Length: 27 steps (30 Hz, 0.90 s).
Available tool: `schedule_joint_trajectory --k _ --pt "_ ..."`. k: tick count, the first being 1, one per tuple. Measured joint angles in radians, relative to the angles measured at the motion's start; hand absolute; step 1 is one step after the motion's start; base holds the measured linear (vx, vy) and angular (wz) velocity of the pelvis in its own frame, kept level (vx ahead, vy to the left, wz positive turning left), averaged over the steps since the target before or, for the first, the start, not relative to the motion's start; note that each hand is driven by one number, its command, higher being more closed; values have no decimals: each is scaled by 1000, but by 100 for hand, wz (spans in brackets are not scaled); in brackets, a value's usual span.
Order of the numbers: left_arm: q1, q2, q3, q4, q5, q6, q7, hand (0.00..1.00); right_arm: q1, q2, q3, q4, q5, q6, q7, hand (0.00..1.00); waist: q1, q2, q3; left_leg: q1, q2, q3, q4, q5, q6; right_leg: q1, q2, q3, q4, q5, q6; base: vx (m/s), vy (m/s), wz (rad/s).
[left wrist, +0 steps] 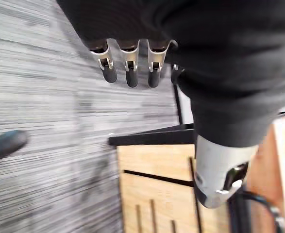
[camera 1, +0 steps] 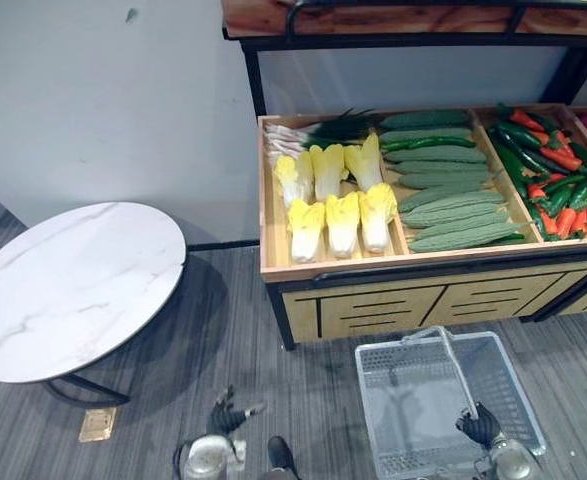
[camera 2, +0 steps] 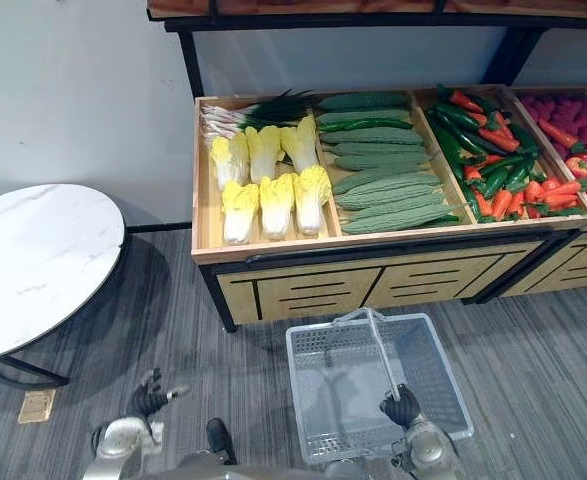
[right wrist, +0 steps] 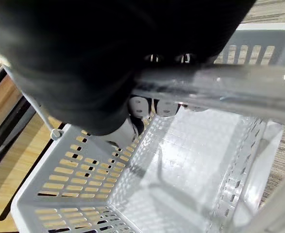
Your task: Pick vegetable in the basket
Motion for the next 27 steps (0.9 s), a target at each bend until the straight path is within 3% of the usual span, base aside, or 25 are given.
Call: schedule_joint_trajectory --k 10,17,21,27 --pt "-6 -72 4 -249 22 -34 126 0 10 13 -28 11 -1 -26 -20 100 -4 2 -9 3 -26 5 1 -12 11 -14 -6 70 -11 10 1 76 -1 -2" --pt "-54 -73 3 -320 134 -34 242 0 9 39 -27 14 -12 -28 -45 100 -7 -8 -10 35 -19 2 4 -9 15 -8 16 110 -27 11 1 118 -38 -17" --pt "-108 -73 9 -329 176 -31 288 0 1 40 -25 34 -14 -28 -55 100 -36 -9 -10 41 -12 2 2 -10 14 3 25 111 -37 12 1 69 -27 -5" --pt "-211 -69 52 -325 179 -9 359 0 -4 40 0 43 -18 -38 -57 100 -55 -12 -8 58 3 17 0 -20 0 2 39 133 -46 11 -1 21 -7 -13"
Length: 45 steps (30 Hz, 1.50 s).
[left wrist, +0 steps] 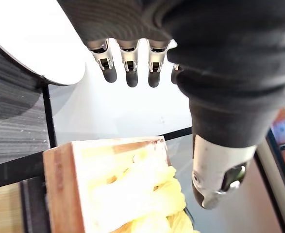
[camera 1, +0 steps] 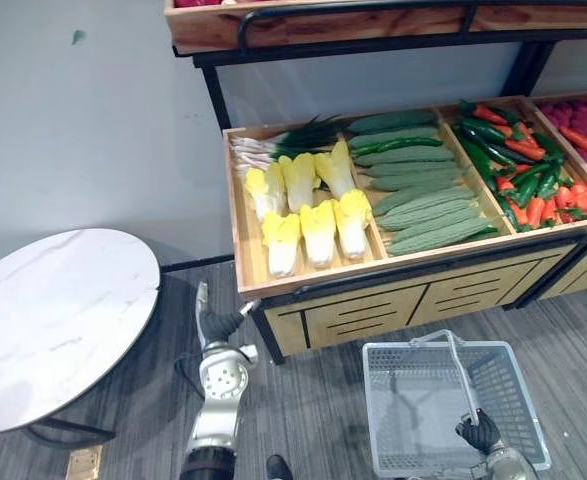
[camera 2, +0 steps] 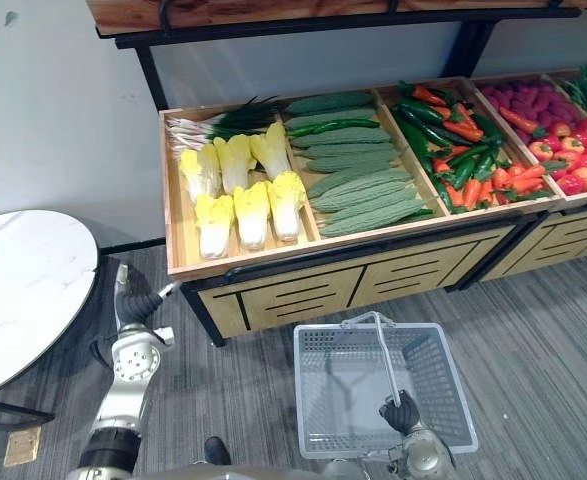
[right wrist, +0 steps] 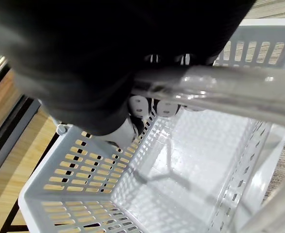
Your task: Pick vegetable in the basket
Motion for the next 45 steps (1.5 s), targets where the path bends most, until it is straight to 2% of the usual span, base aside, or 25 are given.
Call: schedule_joint_trajectory --k 7,13,14,24,30,34,41,45 --pt "-161 5 92 85 0 50 107 0 -26 -7 25 -1 -1 -9 -3 100 -16 -5 11 -22 12 72 2 -6 -8 -73 16 75 2 12 -12 59 -6 -30" --pt "-288 18 142 151 5 103 157 0 -78 -26 54 -13 -1 -21 -12 100 -55 -18 73 -44 10 102 6 -3 -4 -122 19 121 -1 32 -16 72 -3 -24" --pt "-314 29 146 179 35 112 164 0 -82 -32 61 -24 -1 -24 -16 100 -56 -19 86 -45 11 113 6 -3 -4 -132 22 132 0 35 -19 46 -7 -24" --pt "-490 92 180 309 78 161 221 0 -141 -72 139 -77 0 -42 -39 100 -59 -32 159 -102 17 175 7 2 1 -232 38 200 -13 74 -29 19 -13 -21" --pt "-573 131 188 387 78 194 253 0 -162 -73 178 -82 0 -76 -59 100 -60 -57 193 -123 19 185 7 2 1 -263 43 217 -16 84 -31 25 -10 -7" --pt "-609 156 209 409 78 204 271 0 -186 -73 203 -84 0 -77 -70 100 -59 -73 211 -131 19 203 7 2 1 -282 46 232 -17 89 -33 37 -7 -12" --pt "-671 184 227 484 76 215 297 0 -188 -76 219 -85 1 -82 -79 100 -61 -77 216 -133 19 208 7 2 1 -292 47 245 -18 90 -33 52 -11 -6" --pt "-720 219 227 532 76 216 301 0 -193 -84 242 -93 2 -102 -84 100 -62 -86 233 -140 19 206 7 2 1 -298 48 246 -20 94 -33 9 -2 0"
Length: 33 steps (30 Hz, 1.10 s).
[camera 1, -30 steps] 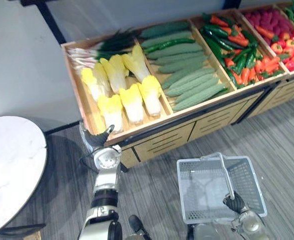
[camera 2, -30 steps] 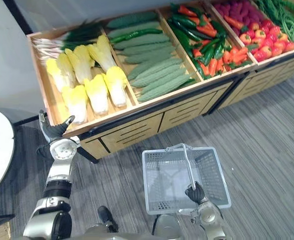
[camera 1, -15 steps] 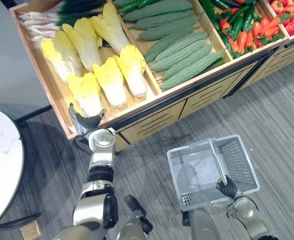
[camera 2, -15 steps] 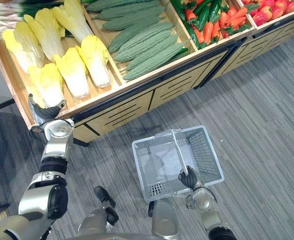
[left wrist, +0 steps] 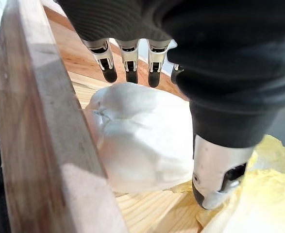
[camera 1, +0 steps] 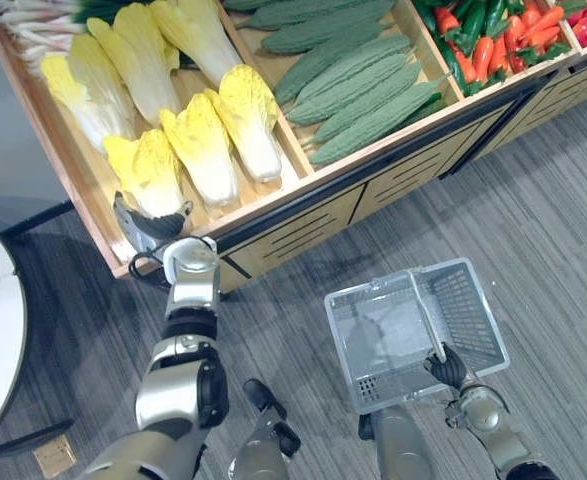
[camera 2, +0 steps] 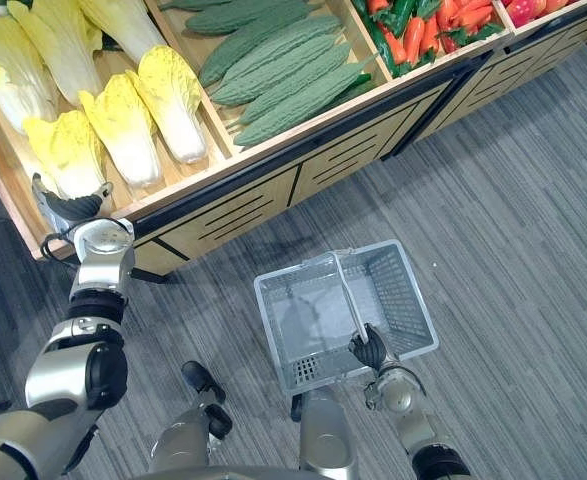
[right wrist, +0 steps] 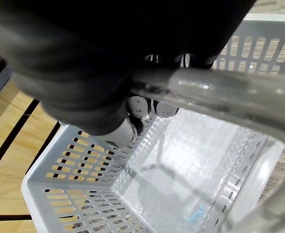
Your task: Pick vegetable in the basket
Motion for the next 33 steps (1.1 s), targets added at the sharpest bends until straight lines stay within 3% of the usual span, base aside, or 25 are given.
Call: schedule_joint_trajectory --k 4,5,26,33 --pt "-19 37 -1 31 -1 1 -15 0 -10 -1 24 -11 3 -12 -2 100 -10 -4 3 -22 -1 -1 0 0 0 -17 0 0 -14 13 2 0 0 0" --pt "-29 49 -3 40 0 1 -31 100 -15 -1 33 -12 7 -12 -2 100 -13 -7 9 -22 -1 -1 0 0 0 -17 0 0 -14 13 2 0 0 0" --pt "-127 102 -18 166 -4 -2 -83 100 -30 -8 87 -18 14 -16 -11 100 -14 -8 19 -37 -3 -2 0 0 0 -28 -1 4 -30 29 1 10 -4 0" --pt "-98 27 21 158 -143 -51 -67 100 -27 -8 86 22 6 -11 -15 100 -17 -1 22 12 -5 -46 0 0 0 56 -11 -27 -53 28 2 51 -1 12"
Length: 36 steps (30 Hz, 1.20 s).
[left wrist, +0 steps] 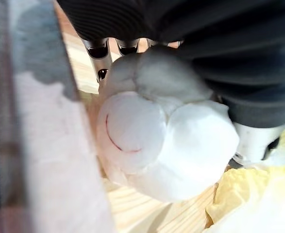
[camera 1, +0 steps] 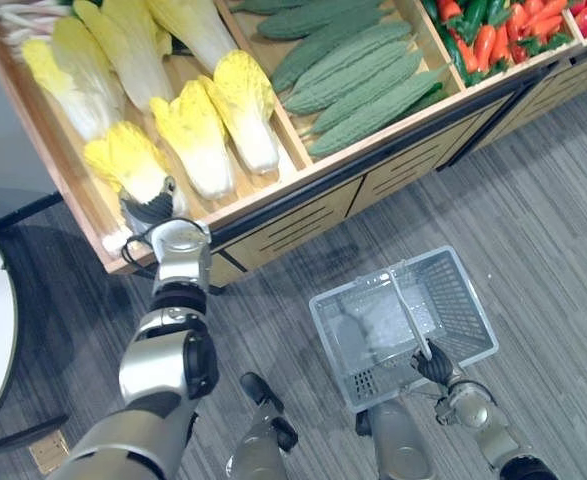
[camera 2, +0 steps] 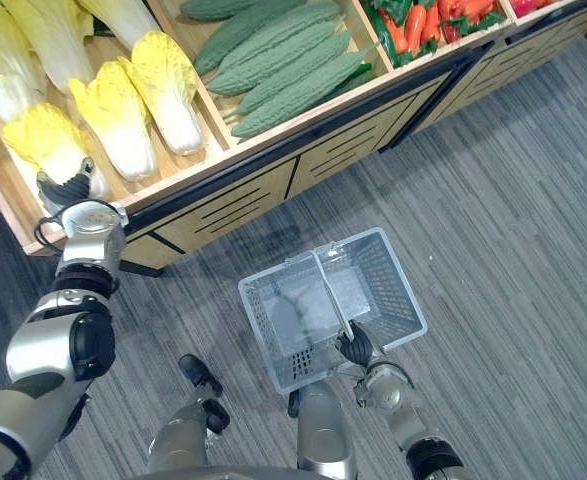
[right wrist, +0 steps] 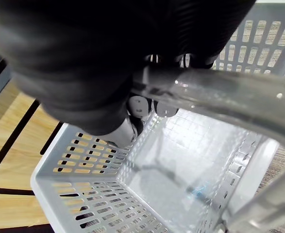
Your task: Pick vegetable in the basket
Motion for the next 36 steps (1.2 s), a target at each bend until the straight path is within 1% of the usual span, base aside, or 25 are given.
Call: schedule_joint_trajectory --k 2,5,6,8,10,11,13,16,18,19,22,24,25,27,29,32,36 --pt "20 -24 -1 -40 -32 -22 6 100 2 0 -2 3 0 4 -2 100 0 2 0 2 -3 -16 0 0 0 15 -4 -14 -6 0 0 29 9 24" --pt "87 -85 -10 -125 -33 -58 22 100 2 9 -8 38 -3 14 -10 100 1 3 0 24 -10 -50 0 0 0 62 -8 -43 -14 -1 1 37 10 30" --pt "103 -96 -10 -140 -34 -59 28 100 3 13 -14 44 -8 17 -14 100 1 4 0 32 -11 -58 0 0 0 73 -9 -48 -15 -1 2 44 12 28" --pt "164 -132 -20 -204 -32 -69 34 100 6 27 -37 64 -9 22 -17 100 5 7 0 46 -18 -79 0 0 0 101 -18 -63 -14 -11 14 36 17 28" --pt "199 -146 -25 -235 -31 -72 37 100 6 27 -51 78 -10 28 -17 100 10 15 -5 49 -21 -94 0 -1 0 112 -22 -76 -13 -12 15 18 20 19" --pt "217 -152 -24 -249 -31 -64 40 100 7 27 -54 79 -10 39 -17 100 14 17 -5 54 -23 -98 -1 -1 0 121 -23 -79 -13 -12 15 10 18 15" --pt "247 -174 -23 -263 -30 -55 50 100 17 28 -64 79 -10 43 -17 100 25 21 -7 56 -23 -116 -1 -1 0 129 -24 -88 -12 -12 16 7 8 16" --pt "276 -188 -28 -320 -27 -47 53 100 21 32 -83 89 -12 45 -16 100 27 24 -10 57 -23 -137 -1 -1 0 143 -25 -107 -11 -12 16 12 7 20" --pt "304 -205 -29 -378 -20 -35 60 100 31 33 -97 103 -12 45 -16 100 28 33 -24 59 -25 -154 -1 -1 0 157 -27 -124 -12 -12 16 27 10 20" --pt "311 -208 -30 -393 -19 -35 65 100 32 35 -102 110 -12 45 -16 100 28 36 -28 60 -26 -161 -2 -1 0 161 -28 -130 -12 -13 17 30 4 23" --pt "339 -206 -30 -425 -11 -34 71 100 52 45 -131 136 -12 56 -15 100 34 49 -75 55 -26 -181 -5 -1 0 170 -29 -147 -12 -17 19 41 3 18" --pt "353 -204 -39 -458 26 -34 67 100 57 53 -163 172 -11 61 -15 100 39 55 -103 57 -30 -197 -6 1 2 184 -32 -163 -11 -20 19 55 8 19" --pt "356 -200 -44 -468 29 -34 61 100 57 53 -169 179 -11 64 -15 100 41 55 -107 61 -31 -198 -6 1 3 188 -33 -165 -11 -20 19 43 14 13" --pt "363 -195 -57 -493 66 -33 42 100 63 52 -186 196 -10 69 -15 100 53 56 -119 71 -34 -198 -7 1 3 197 -36 -165 -10 -21 18 12 7 2" --pt "385 -168 -91 -548 124 -33 19 100 65 52 -213 205 -9 78 -9 100 53 58 -135 73 -37 -198 -7 1 3 197 -40 -164 -7 -21 18 0 0 0" --pt "419 -125 -146 -611 213 -36 -24 100 62 46 -261 232 -9 79 5 100 55 57 -140 88 -38 -181 -7 0 2 200 -42 -150 1 -22 17 9 18 -9" --pt "462 -111 -190 -648 225 -42 -69 100 57 16 -316 267 -10 83 17 100 55 58 -166 113 -39 -141 -8 -10 3 197 -42 -109 1 -20 19 31 4 -30"
